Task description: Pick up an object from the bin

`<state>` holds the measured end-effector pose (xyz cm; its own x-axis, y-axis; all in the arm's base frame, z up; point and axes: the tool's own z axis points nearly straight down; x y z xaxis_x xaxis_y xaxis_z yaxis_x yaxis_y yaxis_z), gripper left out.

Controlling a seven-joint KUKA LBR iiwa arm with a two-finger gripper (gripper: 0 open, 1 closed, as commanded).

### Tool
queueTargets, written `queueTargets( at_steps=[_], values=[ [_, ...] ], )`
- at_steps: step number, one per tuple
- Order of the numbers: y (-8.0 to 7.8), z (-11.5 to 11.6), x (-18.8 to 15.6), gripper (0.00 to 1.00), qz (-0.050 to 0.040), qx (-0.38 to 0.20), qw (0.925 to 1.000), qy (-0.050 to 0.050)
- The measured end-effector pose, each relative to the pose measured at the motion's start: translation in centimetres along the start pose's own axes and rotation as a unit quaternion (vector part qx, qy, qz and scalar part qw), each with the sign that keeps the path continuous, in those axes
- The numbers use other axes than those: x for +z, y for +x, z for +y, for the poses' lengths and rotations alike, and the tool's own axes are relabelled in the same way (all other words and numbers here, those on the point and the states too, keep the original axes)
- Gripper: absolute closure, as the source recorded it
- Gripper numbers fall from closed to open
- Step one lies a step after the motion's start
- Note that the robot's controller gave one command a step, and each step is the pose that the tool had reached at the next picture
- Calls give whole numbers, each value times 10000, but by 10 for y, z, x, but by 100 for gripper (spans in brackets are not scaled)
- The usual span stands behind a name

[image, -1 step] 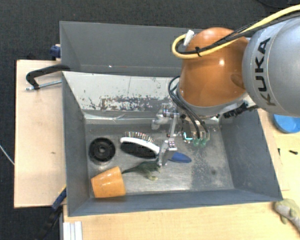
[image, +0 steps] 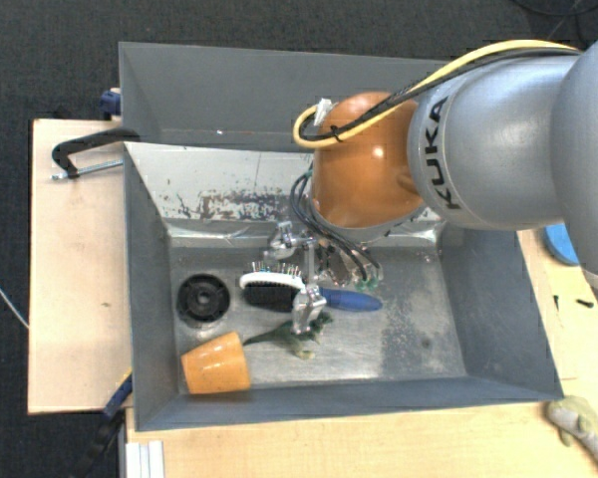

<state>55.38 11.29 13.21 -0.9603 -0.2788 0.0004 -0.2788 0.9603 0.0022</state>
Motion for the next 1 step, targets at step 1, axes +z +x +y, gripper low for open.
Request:
queueTargets(
  at_steps=[1],
  values=[
    [-1, -17, 24, 0, -49, 256, 9997, 8]
  ],
)
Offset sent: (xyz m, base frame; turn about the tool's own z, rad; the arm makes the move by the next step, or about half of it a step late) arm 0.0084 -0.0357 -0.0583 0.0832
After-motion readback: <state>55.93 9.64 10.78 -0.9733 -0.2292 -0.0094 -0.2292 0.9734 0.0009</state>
